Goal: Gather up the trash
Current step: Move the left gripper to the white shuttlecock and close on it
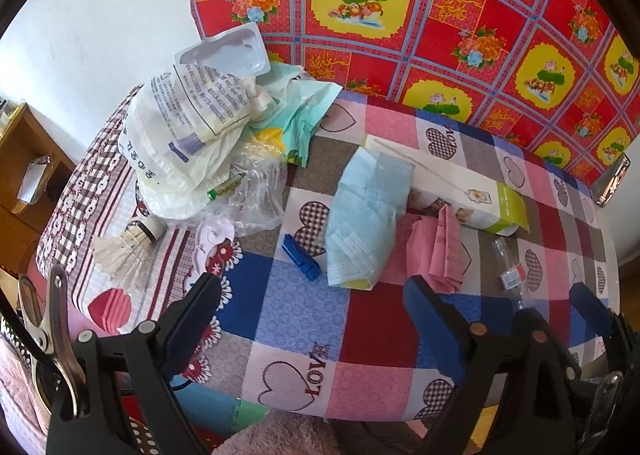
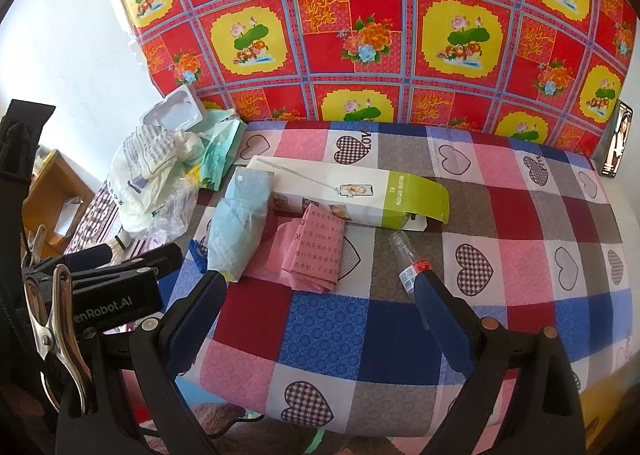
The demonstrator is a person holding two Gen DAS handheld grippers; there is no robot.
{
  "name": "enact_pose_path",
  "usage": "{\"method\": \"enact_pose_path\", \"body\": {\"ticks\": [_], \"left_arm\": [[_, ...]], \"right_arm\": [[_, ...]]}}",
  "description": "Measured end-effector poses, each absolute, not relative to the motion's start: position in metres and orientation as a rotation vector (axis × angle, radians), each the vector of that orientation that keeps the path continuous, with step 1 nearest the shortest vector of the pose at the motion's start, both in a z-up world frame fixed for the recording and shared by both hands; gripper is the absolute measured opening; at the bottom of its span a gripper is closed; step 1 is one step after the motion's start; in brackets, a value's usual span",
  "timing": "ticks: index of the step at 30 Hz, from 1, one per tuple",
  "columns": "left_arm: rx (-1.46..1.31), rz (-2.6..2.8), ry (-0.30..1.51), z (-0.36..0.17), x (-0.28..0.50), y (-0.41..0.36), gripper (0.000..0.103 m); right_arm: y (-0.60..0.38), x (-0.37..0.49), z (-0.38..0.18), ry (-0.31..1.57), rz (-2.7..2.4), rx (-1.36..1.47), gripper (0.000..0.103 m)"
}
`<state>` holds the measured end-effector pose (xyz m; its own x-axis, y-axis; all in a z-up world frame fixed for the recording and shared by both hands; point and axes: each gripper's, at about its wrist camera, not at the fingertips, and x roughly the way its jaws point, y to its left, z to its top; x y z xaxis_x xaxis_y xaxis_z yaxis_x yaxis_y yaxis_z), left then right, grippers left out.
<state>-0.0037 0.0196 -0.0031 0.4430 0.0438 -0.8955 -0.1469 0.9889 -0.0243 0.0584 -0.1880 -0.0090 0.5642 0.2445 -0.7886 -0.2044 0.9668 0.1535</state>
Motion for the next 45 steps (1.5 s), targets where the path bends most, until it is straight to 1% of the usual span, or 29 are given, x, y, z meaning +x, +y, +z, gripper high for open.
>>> {"method": "enact_pose_path", "body": {"ticks": [18,35,45], "left_arm": [[-0.046,0.164,1.124,-0.004,0.008,0.067,0.095],[0.100,0.134,1.187,-0.026,0.020,0.125,0.095],[0.123,0.103,1.263,-0.054,0.034,0.157,0.095]], "right_arm": [[-0.175,0.060,-0.015,0.971,0.271,0.044,0.097],[-0.152,0.063,-0.024,1.011,0.251,0.052,0.097],[-0.144,0.060,-0.032,1.037,0.211,0.100,0.097]]}}
